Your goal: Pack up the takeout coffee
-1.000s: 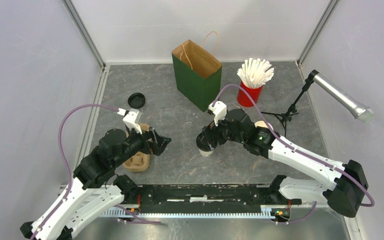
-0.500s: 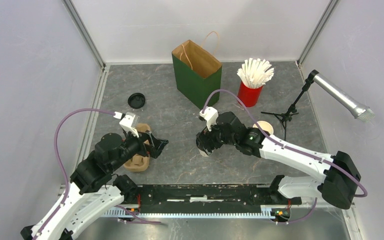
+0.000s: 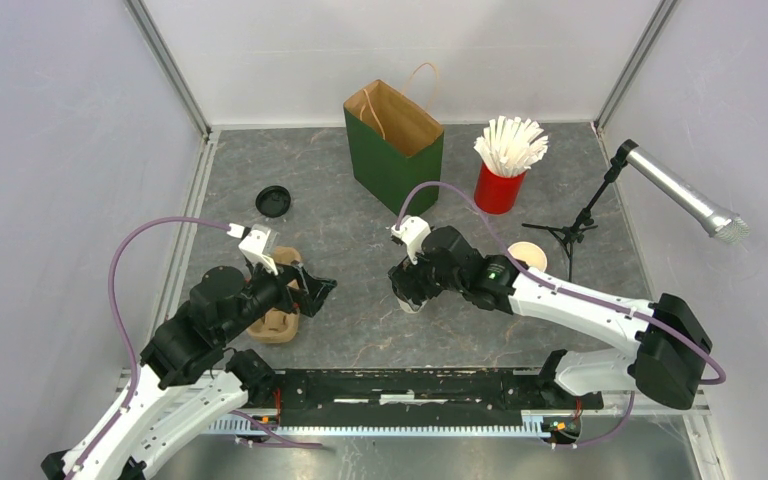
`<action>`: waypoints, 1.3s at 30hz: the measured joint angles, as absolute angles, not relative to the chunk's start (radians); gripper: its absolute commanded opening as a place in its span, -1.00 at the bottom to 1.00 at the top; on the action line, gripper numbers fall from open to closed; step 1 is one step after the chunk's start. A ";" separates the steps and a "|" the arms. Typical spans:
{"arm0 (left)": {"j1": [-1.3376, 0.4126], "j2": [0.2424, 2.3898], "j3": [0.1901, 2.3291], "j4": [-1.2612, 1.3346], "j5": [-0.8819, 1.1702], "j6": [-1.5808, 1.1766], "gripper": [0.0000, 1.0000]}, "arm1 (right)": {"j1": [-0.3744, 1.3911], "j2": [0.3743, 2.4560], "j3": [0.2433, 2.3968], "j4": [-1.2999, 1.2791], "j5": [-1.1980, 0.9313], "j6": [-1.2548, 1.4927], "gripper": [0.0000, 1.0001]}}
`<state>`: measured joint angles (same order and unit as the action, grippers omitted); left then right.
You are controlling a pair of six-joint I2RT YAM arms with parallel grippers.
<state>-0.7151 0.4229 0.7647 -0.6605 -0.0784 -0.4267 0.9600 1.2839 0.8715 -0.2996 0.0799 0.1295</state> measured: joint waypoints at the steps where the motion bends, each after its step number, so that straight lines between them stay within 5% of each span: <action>1: -0.715 0.423 0.765 -0.661 -0.079 -0.426 1.00 | 0.960 1.284 0.871 -0.299 0.082 0.130 0.84; 13: -0.715 0.421 0.765 -0.665 -0.101 -0.425 1.00 | 0.931 1.264 0.865 -0.294 0.159 0.130 0.69; 32: -0.715 0.419 0.764 -0.669 -0.104 -0.425 1.00 | 0.505 1.322 0.879 -0.224 0.079 0.110 0.67; 39: -0.715 0.419 0.764 -0.675 -0.104 -0.425 1.00 | 0.462 1.376 0.918 -0.205 0.056 0.104 0.96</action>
<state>-0.7151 0.4191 0.7643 -0.6754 -0.1043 -0.4248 0.4622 1.3762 0.9180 -0.2047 0.0563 0.1036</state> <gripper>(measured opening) 0.994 0.963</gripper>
